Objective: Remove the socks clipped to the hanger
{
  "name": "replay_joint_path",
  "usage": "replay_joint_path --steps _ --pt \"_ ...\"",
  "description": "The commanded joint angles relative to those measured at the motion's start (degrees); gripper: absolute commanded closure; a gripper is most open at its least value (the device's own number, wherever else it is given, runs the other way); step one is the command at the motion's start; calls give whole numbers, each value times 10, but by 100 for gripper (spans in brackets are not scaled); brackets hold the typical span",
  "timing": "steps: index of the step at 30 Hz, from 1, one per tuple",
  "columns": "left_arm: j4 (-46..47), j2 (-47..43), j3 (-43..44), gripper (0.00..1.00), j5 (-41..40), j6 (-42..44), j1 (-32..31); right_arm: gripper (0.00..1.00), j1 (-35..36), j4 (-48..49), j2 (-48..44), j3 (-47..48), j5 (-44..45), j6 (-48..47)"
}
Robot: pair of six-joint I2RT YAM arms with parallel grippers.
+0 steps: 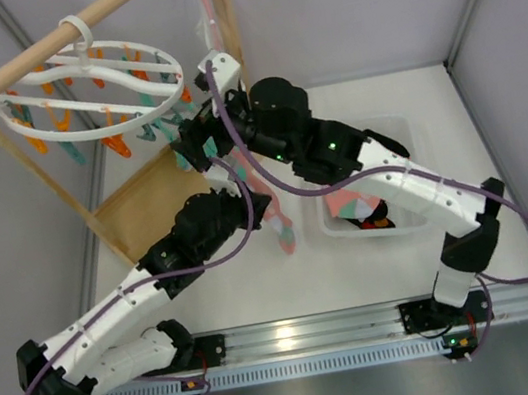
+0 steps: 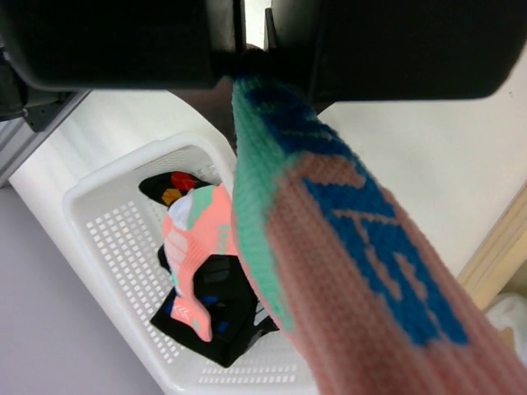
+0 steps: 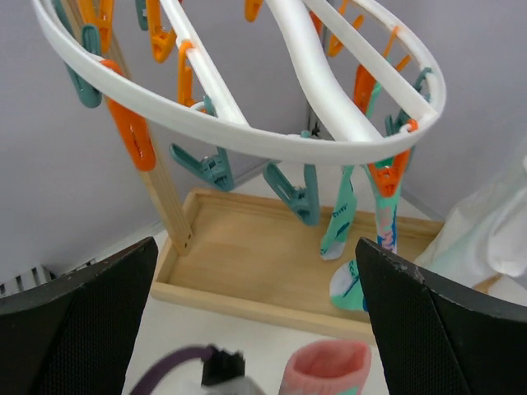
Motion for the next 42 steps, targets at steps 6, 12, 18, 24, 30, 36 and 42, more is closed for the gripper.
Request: replay_joint_path --steps 6,12,18,24,30,36,42 --pt "31 74 145 100 30 -15 -26 1 -25 -67 -214 -115 74 13" --pt "30 172 261 100 26 9 -46 1 -30 -113 -352 -174 199 11" --pt "31 303 370 100 20 47 -46 1 -30 -173 -430 -189 289 15" --pt "30 462 504 100 42 83 -46 0 -30 -212 -492 -186 372 28" --pt "0 608 548 100 89 21 -46 1 -30 -244 -527 -191 382 50" --pt "-30 730 588 99 203 -86 -48 0 -30 -257 -532 -210 389 50" --pt "-70 755 638 82 223 -99 -53 1 -30 -259 -518 -207 374 31"
